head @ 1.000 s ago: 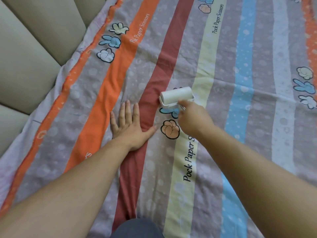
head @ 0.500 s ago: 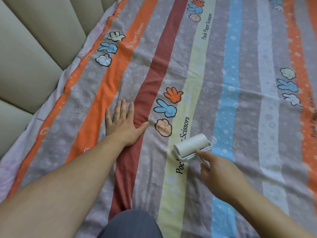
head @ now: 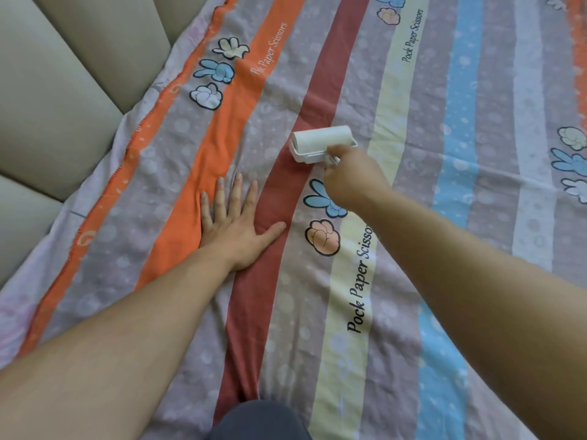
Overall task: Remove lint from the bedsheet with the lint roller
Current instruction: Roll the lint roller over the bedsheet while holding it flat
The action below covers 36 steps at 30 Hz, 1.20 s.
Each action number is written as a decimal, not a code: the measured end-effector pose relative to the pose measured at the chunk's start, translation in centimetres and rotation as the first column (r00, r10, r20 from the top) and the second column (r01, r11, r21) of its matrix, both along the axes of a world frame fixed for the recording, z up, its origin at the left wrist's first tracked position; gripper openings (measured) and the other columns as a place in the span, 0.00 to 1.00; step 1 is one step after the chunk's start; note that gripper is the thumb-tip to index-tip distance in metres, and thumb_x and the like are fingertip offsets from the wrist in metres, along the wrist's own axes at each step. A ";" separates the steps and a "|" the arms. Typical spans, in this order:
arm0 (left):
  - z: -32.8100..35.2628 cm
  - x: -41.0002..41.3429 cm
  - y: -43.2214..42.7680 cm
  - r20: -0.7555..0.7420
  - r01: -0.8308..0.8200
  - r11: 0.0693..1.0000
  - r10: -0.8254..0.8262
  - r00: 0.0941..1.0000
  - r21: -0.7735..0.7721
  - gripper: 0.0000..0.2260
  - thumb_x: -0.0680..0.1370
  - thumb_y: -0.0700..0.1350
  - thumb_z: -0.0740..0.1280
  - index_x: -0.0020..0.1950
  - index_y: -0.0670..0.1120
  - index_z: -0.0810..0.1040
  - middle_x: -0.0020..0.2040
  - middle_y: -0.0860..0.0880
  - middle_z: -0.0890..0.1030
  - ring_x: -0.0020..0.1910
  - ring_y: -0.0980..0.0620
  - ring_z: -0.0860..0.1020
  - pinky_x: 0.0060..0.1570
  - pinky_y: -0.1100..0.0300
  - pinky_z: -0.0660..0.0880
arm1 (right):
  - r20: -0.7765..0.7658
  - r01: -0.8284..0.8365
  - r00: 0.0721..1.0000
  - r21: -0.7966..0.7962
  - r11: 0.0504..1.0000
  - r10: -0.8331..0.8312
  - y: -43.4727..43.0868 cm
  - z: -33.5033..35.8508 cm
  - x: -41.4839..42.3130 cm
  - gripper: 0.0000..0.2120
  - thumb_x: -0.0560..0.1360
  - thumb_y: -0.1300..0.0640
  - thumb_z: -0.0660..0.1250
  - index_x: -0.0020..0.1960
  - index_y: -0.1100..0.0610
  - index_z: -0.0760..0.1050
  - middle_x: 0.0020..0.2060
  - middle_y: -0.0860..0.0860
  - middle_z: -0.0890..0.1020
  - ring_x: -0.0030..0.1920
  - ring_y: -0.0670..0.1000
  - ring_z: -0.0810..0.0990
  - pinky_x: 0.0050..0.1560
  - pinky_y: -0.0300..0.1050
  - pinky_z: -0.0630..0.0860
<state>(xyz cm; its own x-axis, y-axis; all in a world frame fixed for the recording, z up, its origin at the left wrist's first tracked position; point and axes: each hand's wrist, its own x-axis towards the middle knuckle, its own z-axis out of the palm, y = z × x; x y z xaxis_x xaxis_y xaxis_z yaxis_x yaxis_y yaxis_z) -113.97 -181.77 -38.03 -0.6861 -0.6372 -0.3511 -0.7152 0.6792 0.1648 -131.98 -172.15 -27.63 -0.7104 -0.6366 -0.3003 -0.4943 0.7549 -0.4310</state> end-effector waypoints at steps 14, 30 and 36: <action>0.4 -0.1 -0.1 0.025 0.009 0.999 -0.010 1.000 0.034 0.37 0.79 0.72 0.43 0.80 0.58 0.30 0.78 0.54 0.25 0.75 0.48 0.22 0.72 0.43 0.23 | 0.051 -0.124 0.992 0.284 0.951 0.114 12.4 0.0 6.4 0.23 0.78 0.58 0.55 0.72 0.44 0.65 0.56 0.54 0.80 0.52 0.58 0.78 0.47 0.49 0.76; 1.5 4.7 -5.0 0.001 -0.023 0.957 0.024 1.000 -0.290 0.38 0.78 0.71 0.37 0.83 0.52 0.40 0.83 0.47 0.36 0.80 0.53 0.33 0.75 0.44 0.29 | 0.033 -0.177 0.984 0.192 0.965 0.174 6.2 6.0 4.3 0.21 0.80 0.55 0.57 0.70 0.41 0.69 0.61 0.51 0.78 0.54 0.55 0.77 0.46 0.44 0.71; 0.1 4.8 -6.4 -0.008 -0.049 0.964 0.048 0.999 -0.262 0.41 0.76 0.75 0.37 0.82 0.52 0.36 0.82 0.50 0.34 0.78 0.56 0.29 0.75 0.44 0.29 | -0.026 -0.150 0.988 0.101 0.984 0.153 -5.1 0.0 3.2 0.19 0.74 0.62 0.55 0.63 0.51 0.71 0.51 0.55 0.78 0.43 0.56 0.73 0.36 0.44 0.69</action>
